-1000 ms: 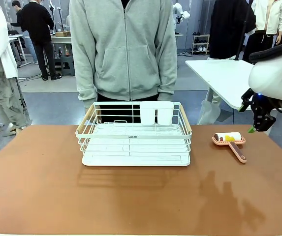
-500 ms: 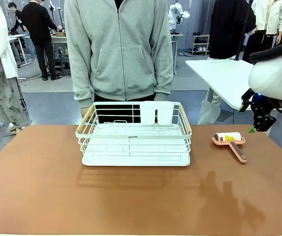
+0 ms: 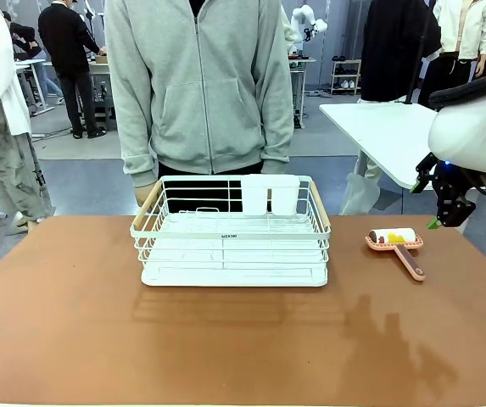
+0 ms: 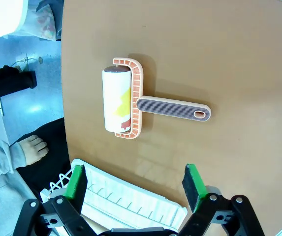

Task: Clean the table.
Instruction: Place the Lint Roller down when the Dish drying rack is positioned in the middle of the table.

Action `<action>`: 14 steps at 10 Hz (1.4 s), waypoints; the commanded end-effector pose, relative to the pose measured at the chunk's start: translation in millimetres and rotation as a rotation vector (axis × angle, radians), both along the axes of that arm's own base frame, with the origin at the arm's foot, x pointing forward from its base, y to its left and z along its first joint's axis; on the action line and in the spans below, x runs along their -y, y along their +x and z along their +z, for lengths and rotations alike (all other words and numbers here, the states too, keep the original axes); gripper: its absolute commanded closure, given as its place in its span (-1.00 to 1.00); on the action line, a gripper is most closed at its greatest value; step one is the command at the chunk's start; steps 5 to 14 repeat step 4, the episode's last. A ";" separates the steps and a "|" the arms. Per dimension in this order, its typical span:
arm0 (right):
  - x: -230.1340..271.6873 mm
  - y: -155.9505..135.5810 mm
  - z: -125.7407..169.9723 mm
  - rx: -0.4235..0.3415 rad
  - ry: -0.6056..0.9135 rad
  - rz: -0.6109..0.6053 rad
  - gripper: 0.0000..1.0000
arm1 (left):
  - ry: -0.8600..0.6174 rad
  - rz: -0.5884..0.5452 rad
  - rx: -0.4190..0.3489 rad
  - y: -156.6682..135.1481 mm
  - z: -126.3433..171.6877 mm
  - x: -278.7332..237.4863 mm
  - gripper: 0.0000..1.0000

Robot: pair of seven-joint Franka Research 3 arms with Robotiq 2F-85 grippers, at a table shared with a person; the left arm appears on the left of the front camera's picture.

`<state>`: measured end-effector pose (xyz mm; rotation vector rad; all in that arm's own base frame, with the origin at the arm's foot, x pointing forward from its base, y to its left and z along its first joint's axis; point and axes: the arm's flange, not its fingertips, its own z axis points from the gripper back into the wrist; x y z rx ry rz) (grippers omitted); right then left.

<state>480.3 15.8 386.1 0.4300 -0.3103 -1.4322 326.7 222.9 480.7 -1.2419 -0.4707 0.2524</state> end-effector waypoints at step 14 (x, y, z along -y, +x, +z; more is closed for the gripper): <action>-1.1 -0.4 0.4 0.004 0.000 0.007 -1.00 | -0.004 0.001 0.008 -2.2 1.4 -1.3 -1.00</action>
